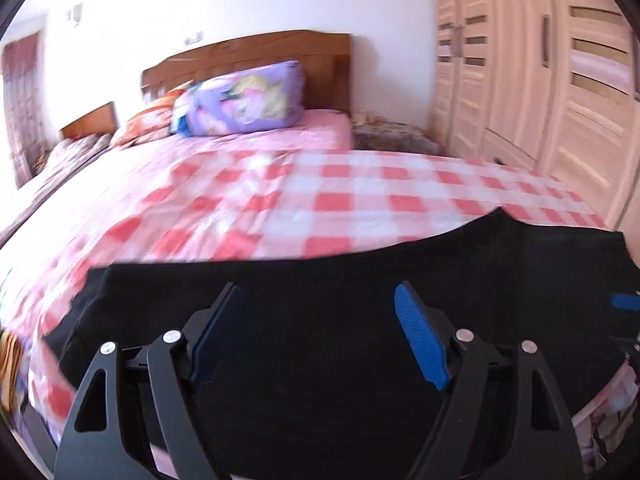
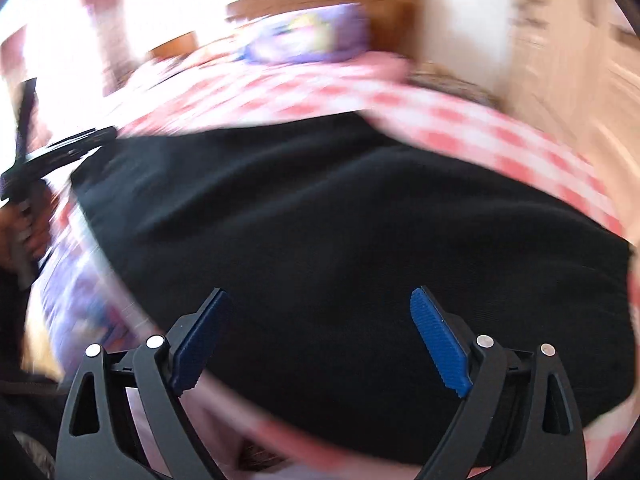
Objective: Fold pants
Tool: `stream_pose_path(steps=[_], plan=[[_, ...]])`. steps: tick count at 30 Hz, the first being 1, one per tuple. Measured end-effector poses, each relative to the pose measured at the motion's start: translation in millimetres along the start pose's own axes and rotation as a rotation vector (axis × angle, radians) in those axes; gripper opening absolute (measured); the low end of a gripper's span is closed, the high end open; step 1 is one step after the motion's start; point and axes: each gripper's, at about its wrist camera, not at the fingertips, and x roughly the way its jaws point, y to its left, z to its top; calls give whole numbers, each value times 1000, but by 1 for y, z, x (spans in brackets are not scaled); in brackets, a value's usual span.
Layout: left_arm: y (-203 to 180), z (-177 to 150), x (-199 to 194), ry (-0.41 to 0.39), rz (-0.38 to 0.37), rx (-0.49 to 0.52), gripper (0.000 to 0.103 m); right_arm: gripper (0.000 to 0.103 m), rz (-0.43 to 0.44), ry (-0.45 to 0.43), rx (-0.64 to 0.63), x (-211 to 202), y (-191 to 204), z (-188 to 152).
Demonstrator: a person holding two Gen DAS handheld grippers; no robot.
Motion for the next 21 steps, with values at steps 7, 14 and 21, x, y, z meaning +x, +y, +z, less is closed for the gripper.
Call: stream_pose_path(steps=[7, 14, 21], plan=[[-136, 67, 127, 178, -229, 191, 92, 89, -125, 18, 80, 16, -69, 35], [-170, 61, 204, 225, -163, 198, 101, 91, -136, 155, 77, 43, -127, 7], [-149, 68, 230, 292, -189, 66, 102, 91, -103, 99, 58, 29, -130, -13]])
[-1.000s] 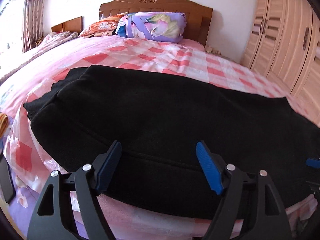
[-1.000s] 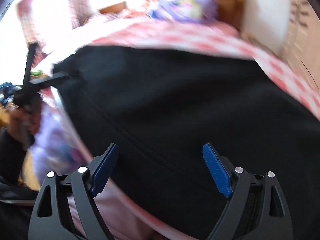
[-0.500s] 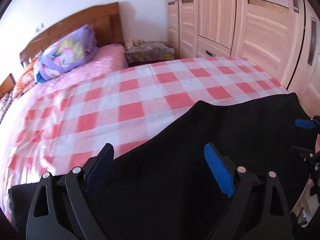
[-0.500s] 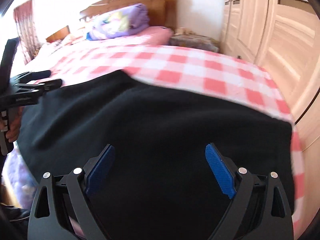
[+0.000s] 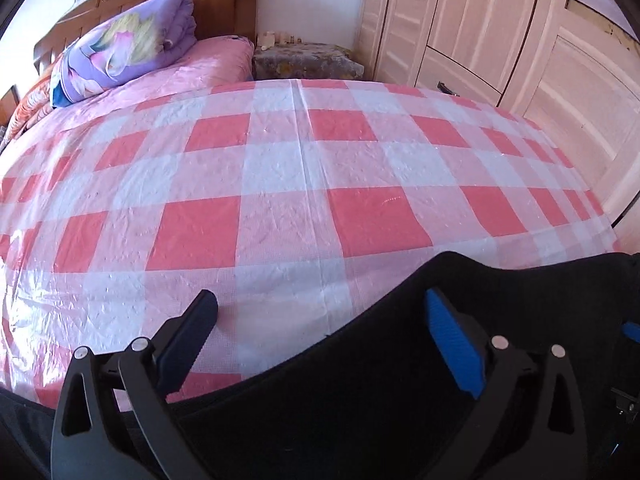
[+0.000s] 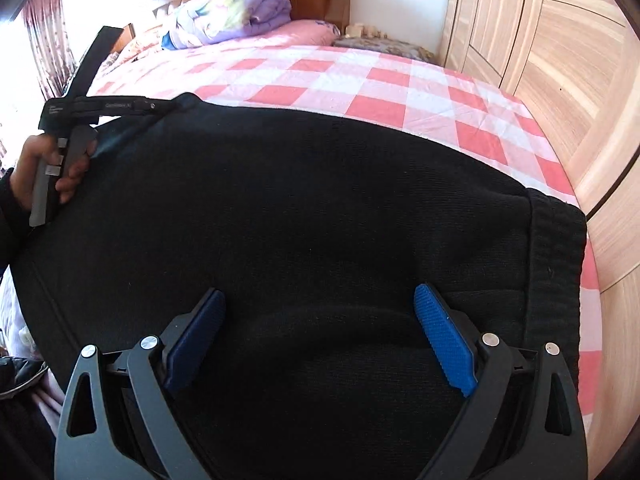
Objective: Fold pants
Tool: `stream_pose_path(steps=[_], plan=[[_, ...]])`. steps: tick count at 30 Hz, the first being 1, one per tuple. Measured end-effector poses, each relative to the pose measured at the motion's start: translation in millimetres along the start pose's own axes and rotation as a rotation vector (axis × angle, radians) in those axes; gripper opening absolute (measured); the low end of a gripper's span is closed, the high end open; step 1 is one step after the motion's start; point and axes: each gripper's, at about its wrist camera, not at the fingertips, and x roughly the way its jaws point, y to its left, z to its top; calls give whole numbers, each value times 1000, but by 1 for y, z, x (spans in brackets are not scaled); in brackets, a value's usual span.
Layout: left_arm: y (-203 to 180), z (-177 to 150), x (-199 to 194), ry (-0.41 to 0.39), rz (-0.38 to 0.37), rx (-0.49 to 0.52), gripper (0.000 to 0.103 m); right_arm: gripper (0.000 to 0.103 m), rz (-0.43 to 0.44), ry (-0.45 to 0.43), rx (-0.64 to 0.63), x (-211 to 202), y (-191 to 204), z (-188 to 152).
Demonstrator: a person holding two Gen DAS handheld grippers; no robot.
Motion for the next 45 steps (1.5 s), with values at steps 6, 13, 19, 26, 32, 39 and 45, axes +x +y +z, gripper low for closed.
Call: stream_pose_path(steps=[6, 13, 19, 26, 32, 39, 45], plan=[[-4, 0, -3, -11, 27, 14, 102, 91, -52, -4, -5, -9, 6, 0], [-7, 0, -6, -17, 44, 26, 102, 92, -75, -56, 65, -36, -21, -34], [-9, -1, -7, -24, 61, 36, 102, 90, -52, -73, 128, -53, -39, -44], [-10, -1, -9, -29, 72, 43, 102, 92, -108, -103, 91, -53, -29, -65], [-14, -2, -11, -42, 102, 62, 102, 92, -157, -144, 116, -74, -6, -52], [-15, -2, -13, -49, 110, 67, 102, 93, -33, -80, 120, -47, 3, -71], [-11, -4, -26, -99, 117, 40, 102, 92, -105, -46, 88, -51, 11, -66]])
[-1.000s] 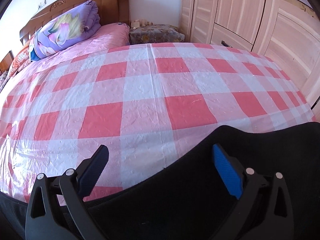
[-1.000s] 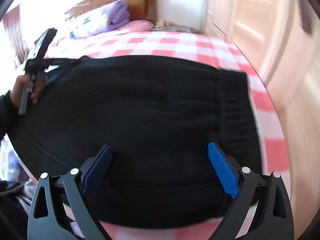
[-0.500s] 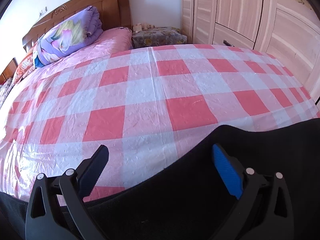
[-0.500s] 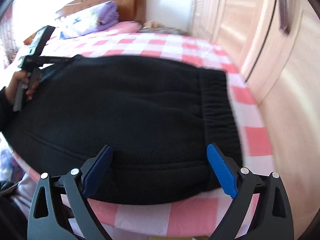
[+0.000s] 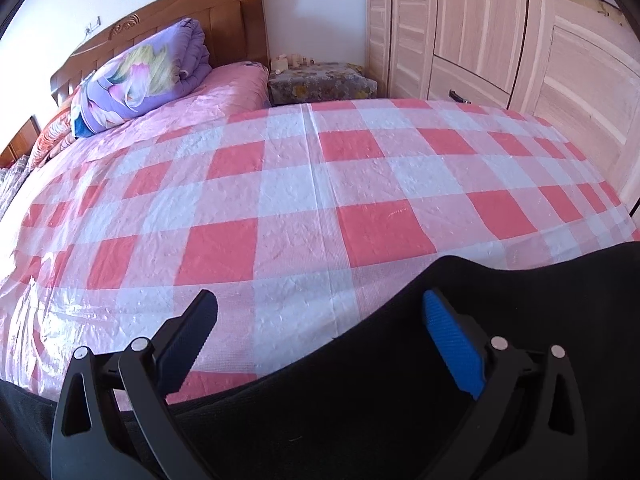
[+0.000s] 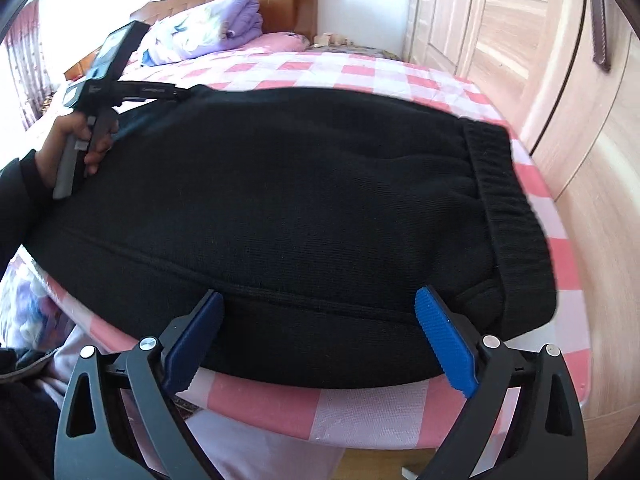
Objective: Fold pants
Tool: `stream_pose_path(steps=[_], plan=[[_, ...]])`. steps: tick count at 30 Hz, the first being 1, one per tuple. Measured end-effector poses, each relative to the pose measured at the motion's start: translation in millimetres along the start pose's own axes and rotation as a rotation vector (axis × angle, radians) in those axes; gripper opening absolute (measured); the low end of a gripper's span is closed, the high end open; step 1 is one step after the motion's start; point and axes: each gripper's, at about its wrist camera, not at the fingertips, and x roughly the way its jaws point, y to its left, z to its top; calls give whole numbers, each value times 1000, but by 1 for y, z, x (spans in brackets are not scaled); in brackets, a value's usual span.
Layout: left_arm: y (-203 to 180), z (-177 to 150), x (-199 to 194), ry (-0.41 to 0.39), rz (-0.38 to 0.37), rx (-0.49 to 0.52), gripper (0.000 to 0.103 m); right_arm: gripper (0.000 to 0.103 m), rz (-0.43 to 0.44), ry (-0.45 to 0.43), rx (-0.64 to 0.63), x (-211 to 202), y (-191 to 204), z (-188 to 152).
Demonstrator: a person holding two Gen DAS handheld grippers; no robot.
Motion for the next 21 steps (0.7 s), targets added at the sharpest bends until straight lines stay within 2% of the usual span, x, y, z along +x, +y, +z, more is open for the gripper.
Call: stream_pose_path(steps=[2, 4, 6, 8, 11, 14, 15, 17, 21], plan=[[5, -3, -29, -101, 36, 2, 101, 92, -14, -35, 12, -16, 6, 5], [16, -7, -70, -182, 39, -8, 101, 92, 45, -97, 5, -30, 21, 14], [29, -18, -110, -233, 46, -11, 101, 92, 85, -126, -32, -37, 36, 22], [52, -41, -149, -268, 90, -32, 101, 92, 101, -157, -95, -37, 60, 30], [104, -87, -177, -229, 152, -124, 101, 94, 154, -145, -145, -22, 91, 40], [151, -132, -172, -116, 181, -186, 101, 94, 227, -134, -186, -11, 124, 52], [162, -146, -169, -87, 227, -178, 101, 94, 258, -138, -203, -11, 137, 56], [174, -164, -166, -53, 285, -169, 101, 94, 305, -133, -238, -4, 161, 66], [191, -180, -150, 19, 308, -208, 101, 95, 332, -78, -300, 21, 204, 81]])
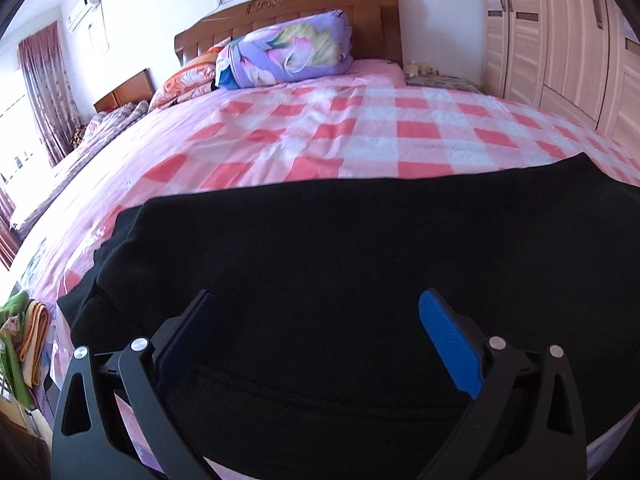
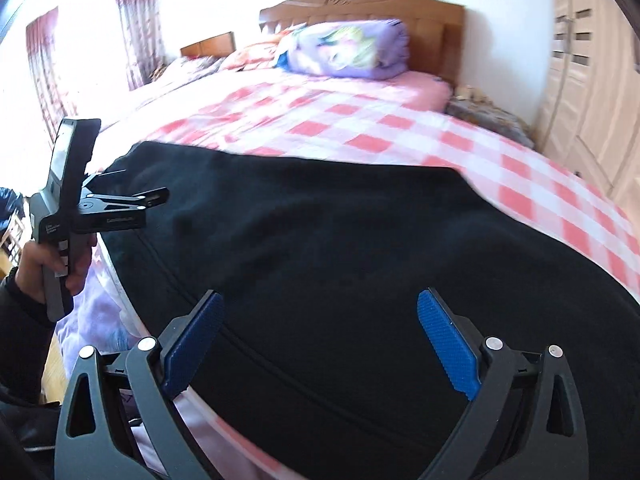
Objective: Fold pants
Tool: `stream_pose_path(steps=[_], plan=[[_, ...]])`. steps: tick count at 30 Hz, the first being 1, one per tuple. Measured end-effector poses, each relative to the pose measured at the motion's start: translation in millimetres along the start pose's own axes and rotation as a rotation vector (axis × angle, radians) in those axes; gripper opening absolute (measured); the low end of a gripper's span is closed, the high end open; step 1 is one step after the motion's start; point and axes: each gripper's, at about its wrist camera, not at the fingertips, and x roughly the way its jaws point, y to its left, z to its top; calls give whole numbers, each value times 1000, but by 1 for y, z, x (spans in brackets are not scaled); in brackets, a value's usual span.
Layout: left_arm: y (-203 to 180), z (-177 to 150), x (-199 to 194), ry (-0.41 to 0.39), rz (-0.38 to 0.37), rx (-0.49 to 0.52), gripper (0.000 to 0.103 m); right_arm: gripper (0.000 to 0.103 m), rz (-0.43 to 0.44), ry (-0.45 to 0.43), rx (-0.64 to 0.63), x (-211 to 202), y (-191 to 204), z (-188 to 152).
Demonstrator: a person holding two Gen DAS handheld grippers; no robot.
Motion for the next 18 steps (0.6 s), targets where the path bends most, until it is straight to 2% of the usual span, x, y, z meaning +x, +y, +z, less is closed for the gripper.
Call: stream_pose_path(steps=[1, 2, 4, 6, 8, 13, 15, 16, 18], plan=[[-1, -2, 10, 33, 23, 12, 102, 94, -24, 36, -12, 13, 5, 4], [-2, -4, 12, 25, 21, 11, 102, 94, -66, 81, -27, 25, 12, 3], [4, -4, 13, 33, -16, -32, 102, 95, -80, 178, -31, 45, 7, -10], [13, -4, 18, 56, -72, -79, 102, 96, -16, 140, 20, 40, -7, -20], [16, -5, 19, 48, -99, -78, 102, 96, -17, 143, 6, 31, -10, -27], [13, -9, 16, 21, -88, -84, 102, 96, -8, 180, 31, 15, -17, -34], [11, -9, 14, 28, -69, -82, 102, 96, -42, 192, 37, 14, -15, -26], [9, -8, 12, 34, -46, -78, 102, 96, -67, 175, 31, 14, -14, -19], [3, -8, 7, 26, -2, -59, 102, 96, -48, 115, 26, 12, -7, -6]])
